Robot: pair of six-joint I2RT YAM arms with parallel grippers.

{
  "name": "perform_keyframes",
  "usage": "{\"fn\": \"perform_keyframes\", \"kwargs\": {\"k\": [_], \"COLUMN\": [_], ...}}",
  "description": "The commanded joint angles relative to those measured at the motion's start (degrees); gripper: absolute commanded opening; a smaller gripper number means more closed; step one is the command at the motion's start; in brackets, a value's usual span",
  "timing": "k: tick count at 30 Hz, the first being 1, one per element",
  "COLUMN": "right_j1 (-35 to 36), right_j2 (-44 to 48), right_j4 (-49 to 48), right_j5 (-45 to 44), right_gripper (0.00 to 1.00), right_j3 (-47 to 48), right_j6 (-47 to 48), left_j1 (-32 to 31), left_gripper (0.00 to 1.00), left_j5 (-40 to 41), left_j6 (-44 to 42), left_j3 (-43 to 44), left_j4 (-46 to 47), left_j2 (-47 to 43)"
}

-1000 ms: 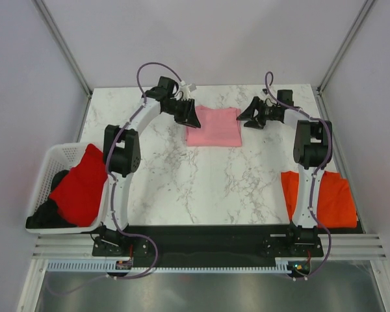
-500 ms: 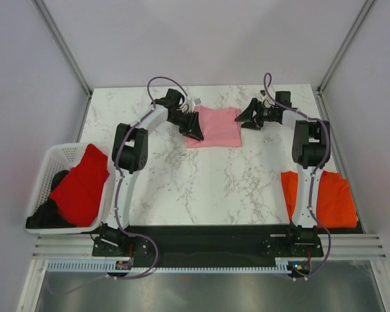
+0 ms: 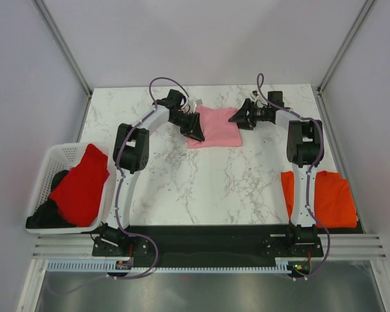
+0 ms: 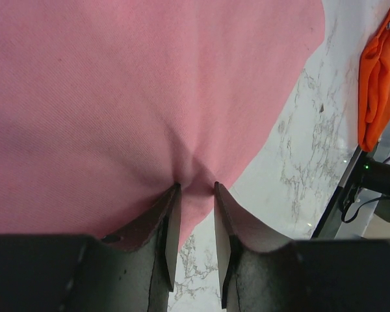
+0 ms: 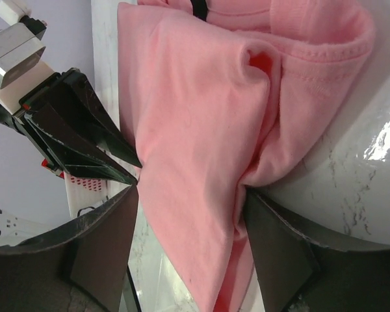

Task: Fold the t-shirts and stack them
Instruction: Neatly place the folded tshirt to the corner

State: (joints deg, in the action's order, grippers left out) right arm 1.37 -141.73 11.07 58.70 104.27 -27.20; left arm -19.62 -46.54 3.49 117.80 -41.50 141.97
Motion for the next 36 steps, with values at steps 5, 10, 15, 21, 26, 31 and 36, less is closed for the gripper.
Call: {"fn": "perform_keyframes", "kwargs": {"k": [5,10,15,21,26,31,36], "right_j1": [1.9,3.1,4.3,5.0,5.3,5.3,5.2], "right_j2": [-6.9,-7.6,-7.9,-7.0,-4.6,0.8,8.0], "right_j4": [6.0,6.8,7.2,9.0,12.9,21.1,29.3], "right_j5": [-9.1,-10.0,-10.6,-13.3,-15.8,-17.6,-20.2], "right_gripper": [0.69,0.6,0.58,0.47,0.26,0.06,0.01], "right_j3": [-1.6,-0.3,0.6,0.4,0.1,-0.6,-3.5], "right_j6": [2.3,2.9,3.6,5.0,10.4,19.8,30.9], "left_j1": [-0.7,-0.8,-0.9,-0.9,-0.8,0.4,3.9], "left_gripper": [0.34,0.33,0.33,0.32,0.32,0.39,0.41], "left_j5": [1.5,1.9,1.9,2.6,3.7,3.9,3.3], "left_j6": [-0.1,-0.3,-0.7,-1.5,-2.0,-1.9,-2.2], "left_j3": [1.8,2.0,1.6,1.3,0.4,-1.1,-2.9], "left_j4": [-0.3,-0.3,-0.4,-0.8,-1.0,-1.0,-1.2], "left_j2": [2.0,2.0,1.6,0.8,-1.3,-7.6,-14.0]}}
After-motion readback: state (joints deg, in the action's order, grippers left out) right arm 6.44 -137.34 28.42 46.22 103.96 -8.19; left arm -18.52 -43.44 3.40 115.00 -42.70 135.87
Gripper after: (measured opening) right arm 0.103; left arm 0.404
